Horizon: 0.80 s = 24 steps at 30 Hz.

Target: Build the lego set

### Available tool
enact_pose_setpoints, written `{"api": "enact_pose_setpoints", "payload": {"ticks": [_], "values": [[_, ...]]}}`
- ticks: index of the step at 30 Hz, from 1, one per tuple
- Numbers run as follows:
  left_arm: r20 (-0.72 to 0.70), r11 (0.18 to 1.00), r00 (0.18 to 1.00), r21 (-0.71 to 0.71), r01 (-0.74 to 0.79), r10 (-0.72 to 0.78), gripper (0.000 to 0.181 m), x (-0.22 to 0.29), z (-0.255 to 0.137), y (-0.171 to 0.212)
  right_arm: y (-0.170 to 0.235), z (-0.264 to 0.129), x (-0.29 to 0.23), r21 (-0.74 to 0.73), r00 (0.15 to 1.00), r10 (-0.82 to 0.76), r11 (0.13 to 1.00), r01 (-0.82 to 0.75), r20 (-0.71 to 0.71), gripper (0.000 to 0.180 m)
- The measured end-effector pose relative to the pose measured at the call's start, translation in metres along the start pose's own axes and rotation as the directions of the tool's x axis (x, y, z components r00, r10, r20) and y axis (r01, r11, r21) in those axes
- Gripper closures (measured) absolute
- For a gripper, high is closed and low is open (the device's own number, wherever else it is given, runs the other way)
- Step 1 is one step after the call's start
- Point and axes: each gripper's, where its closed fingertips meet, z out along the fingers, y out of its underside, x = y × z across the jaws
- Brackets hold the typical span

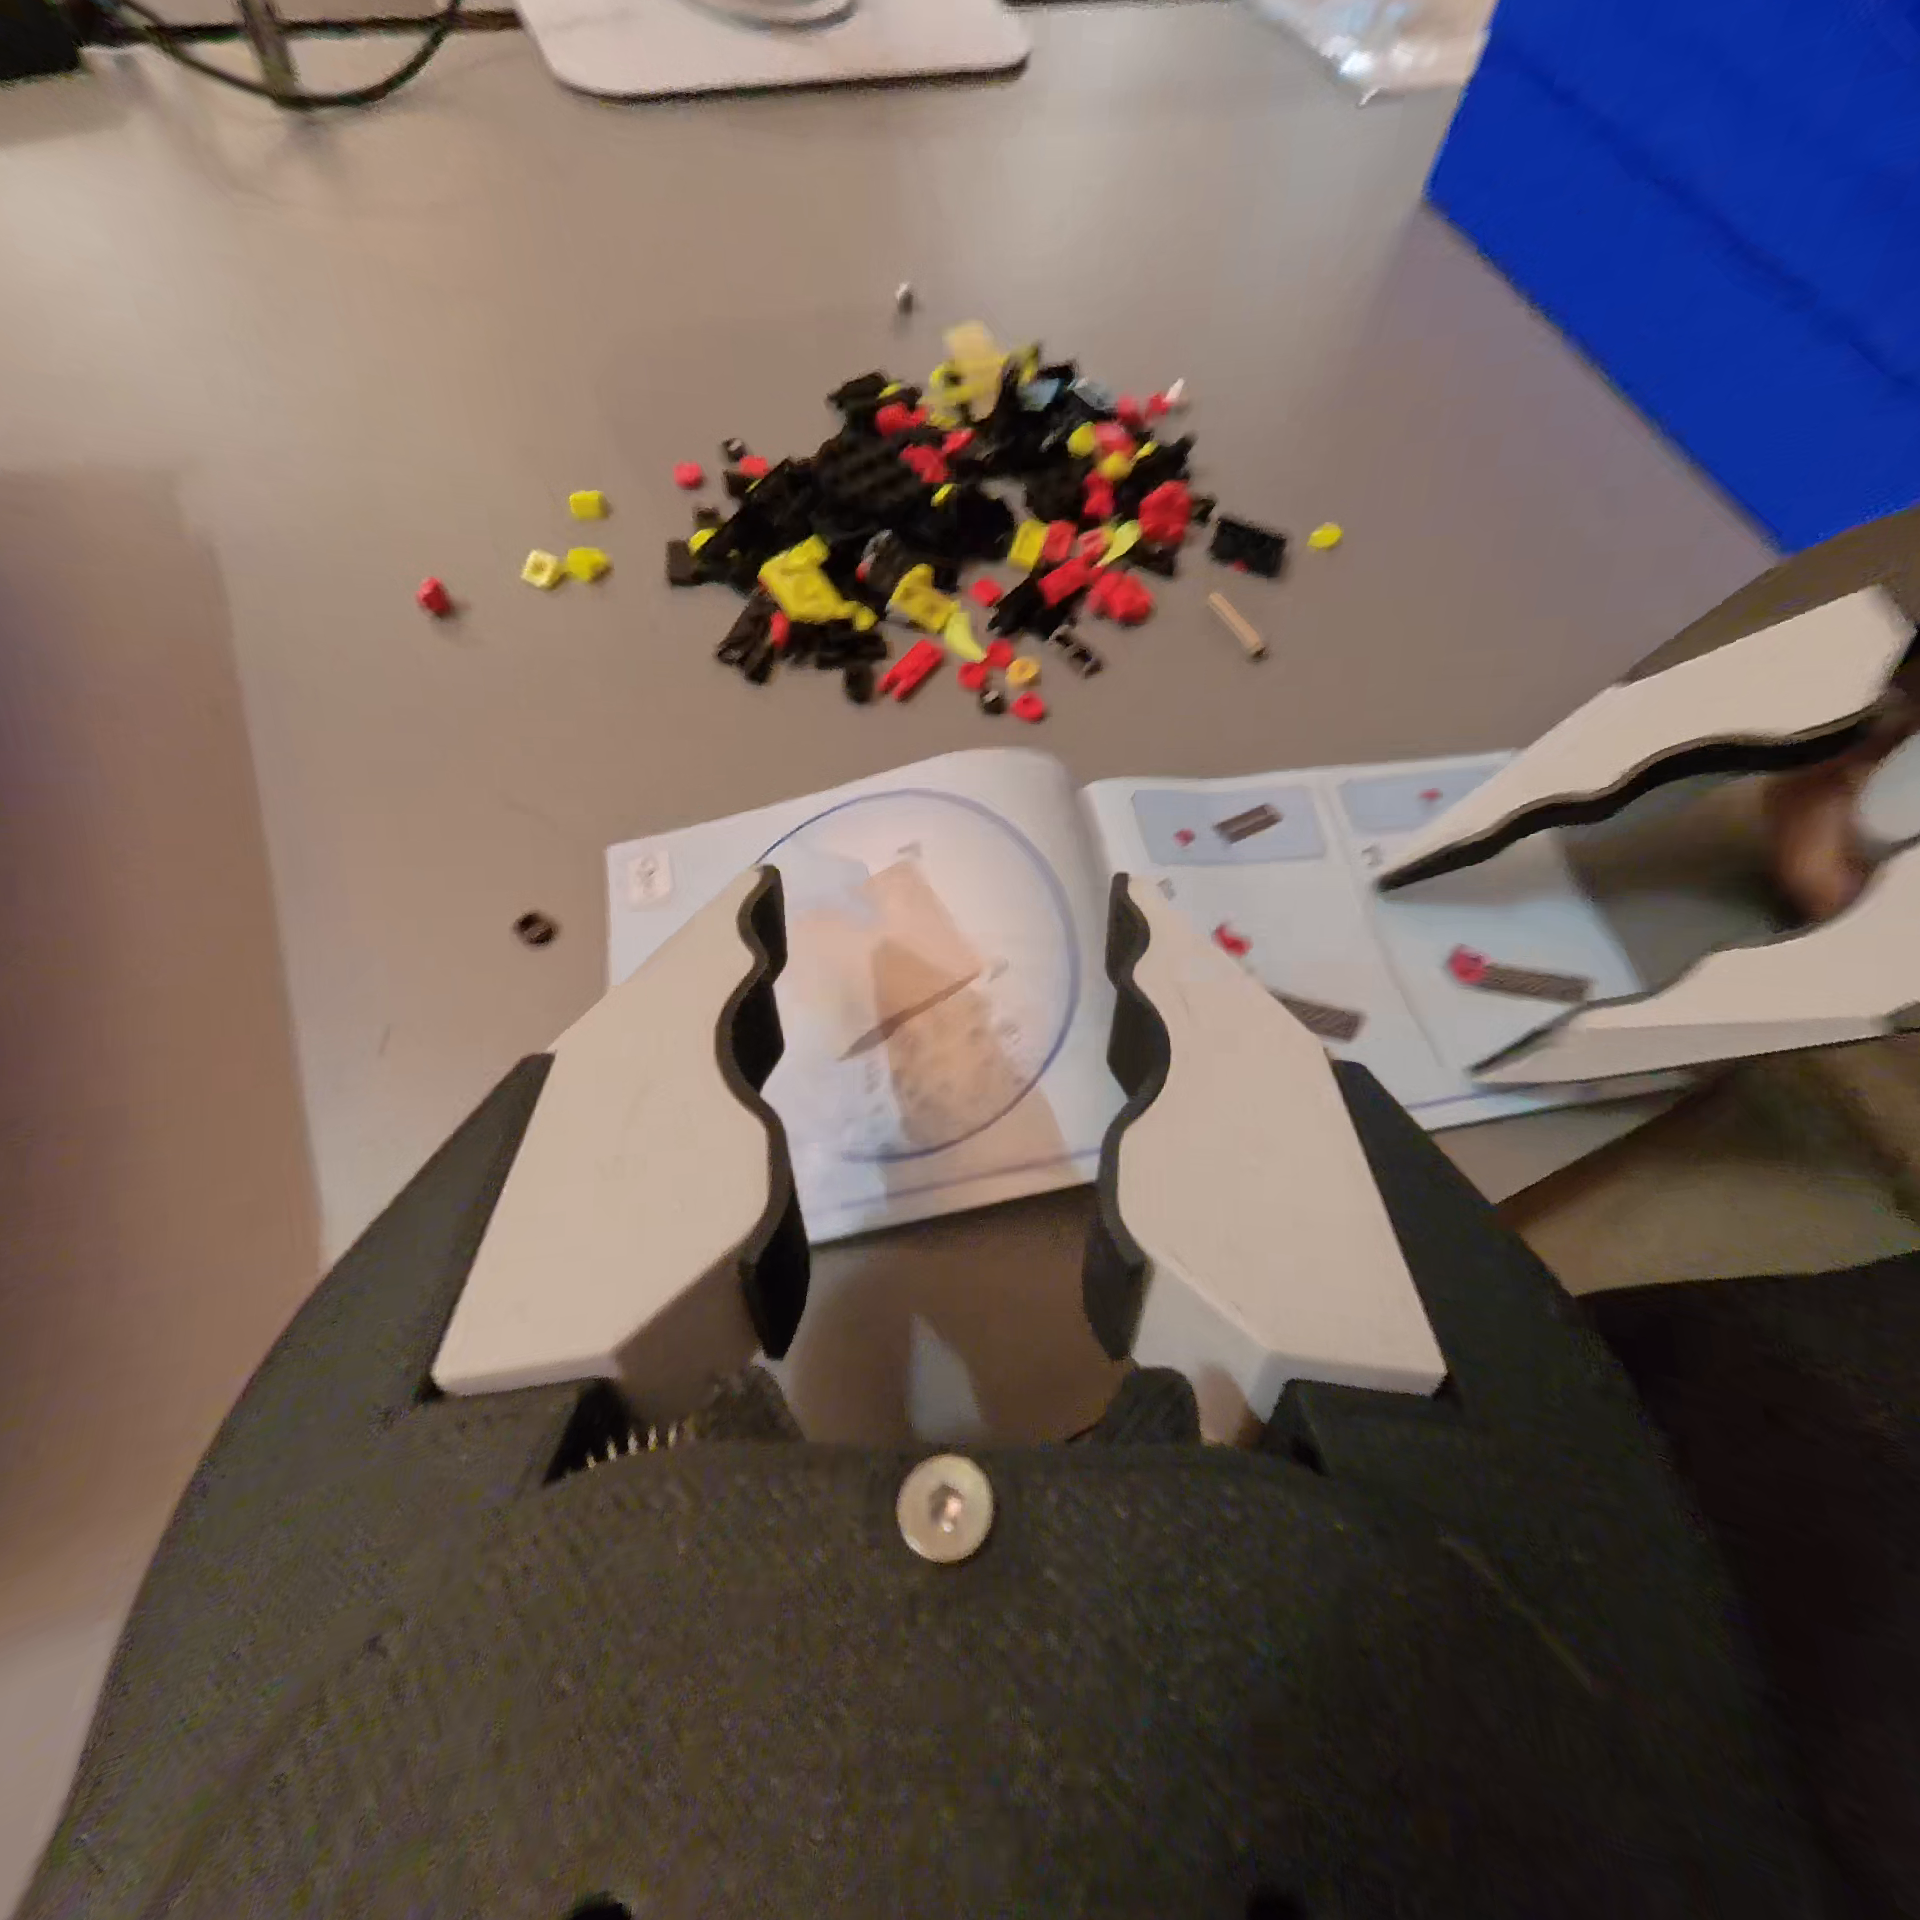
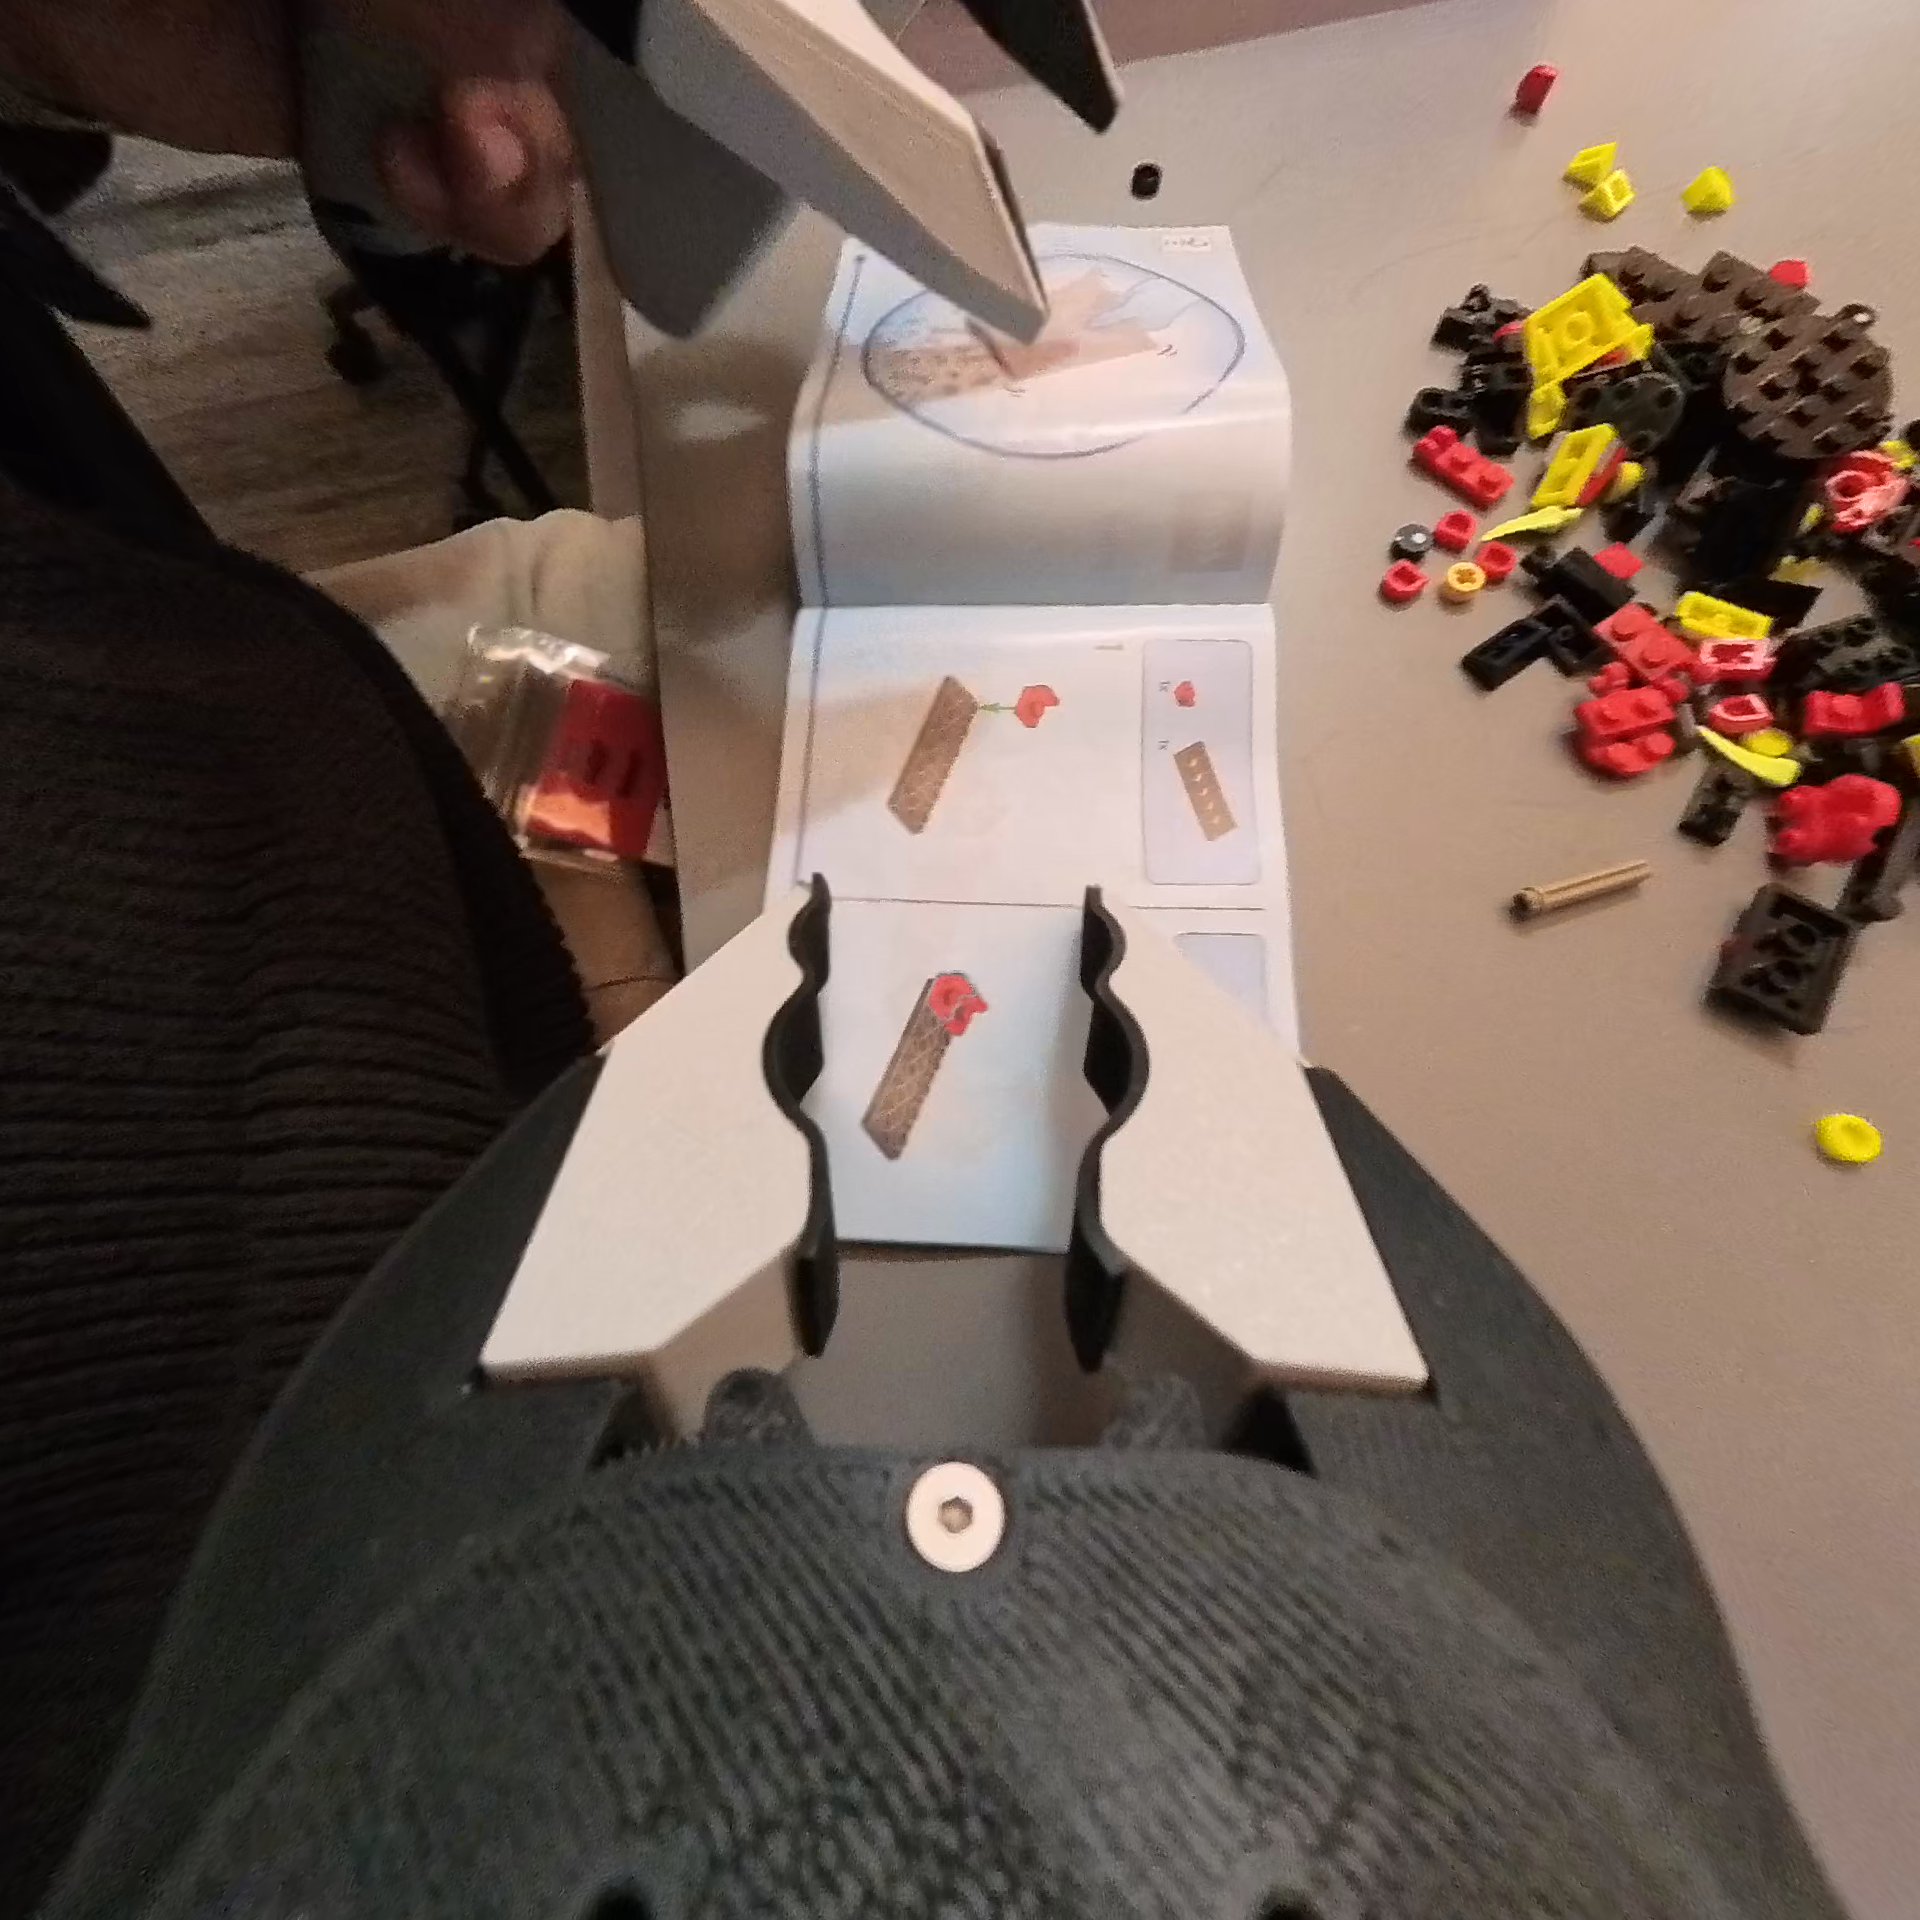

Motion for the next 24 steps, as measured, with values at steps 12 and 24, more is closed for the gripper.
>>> {"api": "enact_pose_setpoints", "payload": {"ticks": [12,24], "values": [[-0.184,0.990,0.973,0.029,-0.139,0.142,0.124,0.019,0.075,-0.062,-0.002,-0.023,0.131,0.080,0.904,0.266,0.964,-0.254,-0.333,0.143],[-0.042,0.995,0.996,-0.056,-0.078,0.076,0.148,-0.075,0.106,-0.051,-0.015,-0.020,0.152,0.210,0.892,0.391,0.914,-0.347,-0.226,0.147]]}}
